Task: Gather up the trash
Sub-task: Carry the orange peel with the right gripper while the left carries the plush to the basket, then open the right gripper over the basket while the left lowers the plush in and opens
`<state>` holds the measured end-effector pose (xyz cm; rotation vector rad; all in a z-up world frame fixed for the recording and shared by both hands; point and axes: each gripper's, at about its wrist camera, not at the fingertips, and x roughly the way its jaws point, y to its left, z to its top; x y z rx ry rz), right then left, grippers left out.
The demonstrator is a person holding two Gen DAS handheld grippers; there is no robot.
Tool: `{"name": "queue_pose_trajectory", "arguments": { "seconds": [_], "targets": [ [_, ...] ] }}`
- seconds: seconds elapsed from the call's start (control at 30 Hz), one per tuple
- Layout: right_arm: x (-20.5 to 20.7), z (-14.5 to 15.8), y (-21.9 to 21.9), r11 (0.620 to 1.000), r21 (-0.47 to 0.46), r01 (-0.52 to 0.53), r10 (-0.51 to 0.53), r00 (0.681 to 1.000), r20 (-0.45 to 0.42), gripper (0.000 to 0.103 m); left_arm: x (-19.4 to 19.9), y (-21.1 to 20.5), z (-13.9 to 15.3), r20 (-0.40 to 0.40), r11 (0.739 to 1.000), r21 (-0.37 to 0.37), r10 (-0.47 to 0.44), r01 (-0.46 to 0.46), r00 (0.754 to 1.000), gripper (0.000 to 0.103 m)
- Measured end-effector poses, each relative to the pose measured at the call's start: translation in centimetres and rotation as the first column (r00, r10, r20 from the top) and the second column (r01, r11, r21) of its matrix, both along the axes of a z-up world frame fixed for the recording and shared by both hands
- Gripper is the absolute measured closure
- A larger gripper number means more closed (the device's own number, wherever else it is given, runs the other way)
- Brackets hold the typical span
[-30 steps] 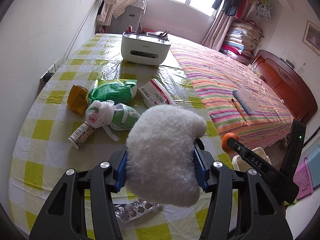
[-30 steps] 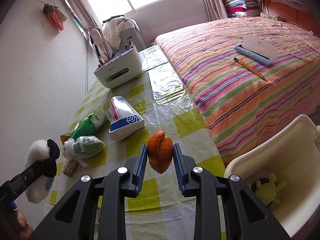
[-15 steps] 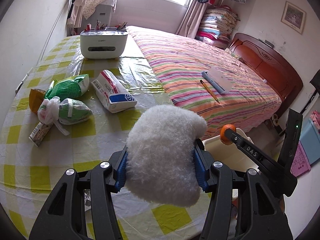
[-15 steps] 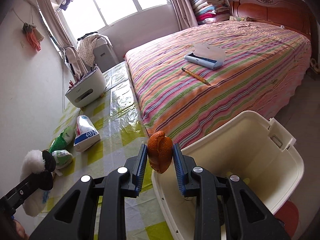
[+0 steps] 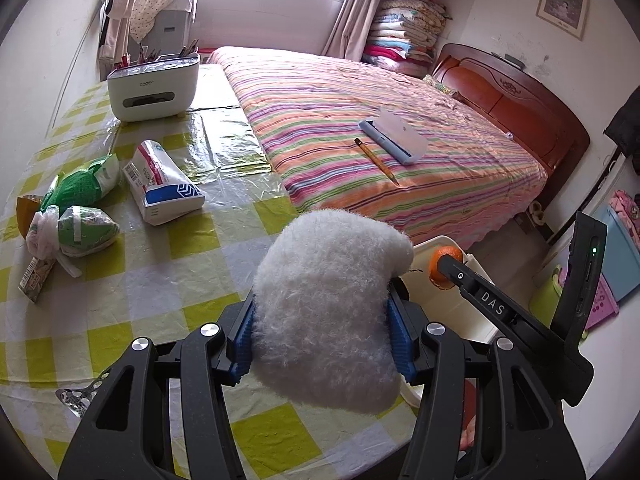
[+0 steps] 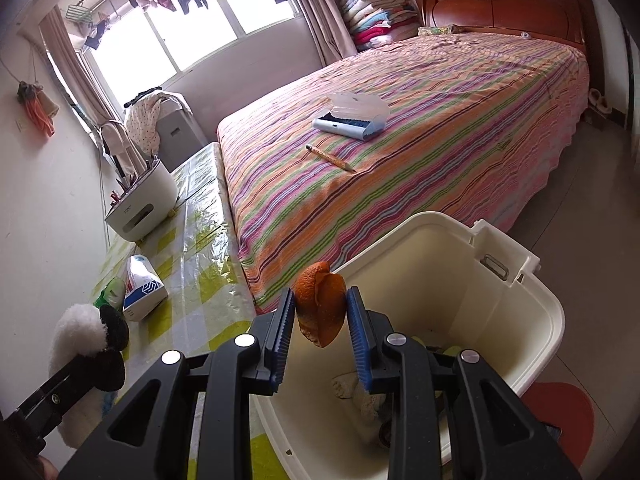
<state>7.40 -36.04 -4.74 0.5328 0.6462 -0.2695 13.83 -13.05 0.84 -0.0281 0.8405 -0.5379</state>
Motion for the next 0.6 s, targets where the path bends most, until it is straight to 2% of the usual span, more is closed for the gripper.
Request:
{"name": "queue_pose_trajectory", "arguments": {
  "seconds": [0.27, 0.43, 0.6],
  "targets": [
    [-0.8, -0.7, -2.1, 0.997, 0.060, 0.042, -0.042, 0.999, -0.010, 0.073, 0.5, -1.3, 0.0, -0.020, 1.000, -0.012, -0.008, 0.008, 1.000, 0.050],
    [-1.2, -1.3, -3.4, 0.990, 0.130, 0.062, -0.062, 0.998, -0.002, 0.063, 0.6, -2.1, -0.3, -0.036, 1.000, -0.015, -0.015, 0.015, 0.999, 0.050],
    [-2.8, -0.6, -4.5, 0.979, 0.160, 0.123, -0.136, 0.988, 0.070, 0.063, 0.7, -3.3, -0.9, -0.061, 0.999, -0.020, -0.035, 0.033, 0.998, 0.050]
  ]
}}
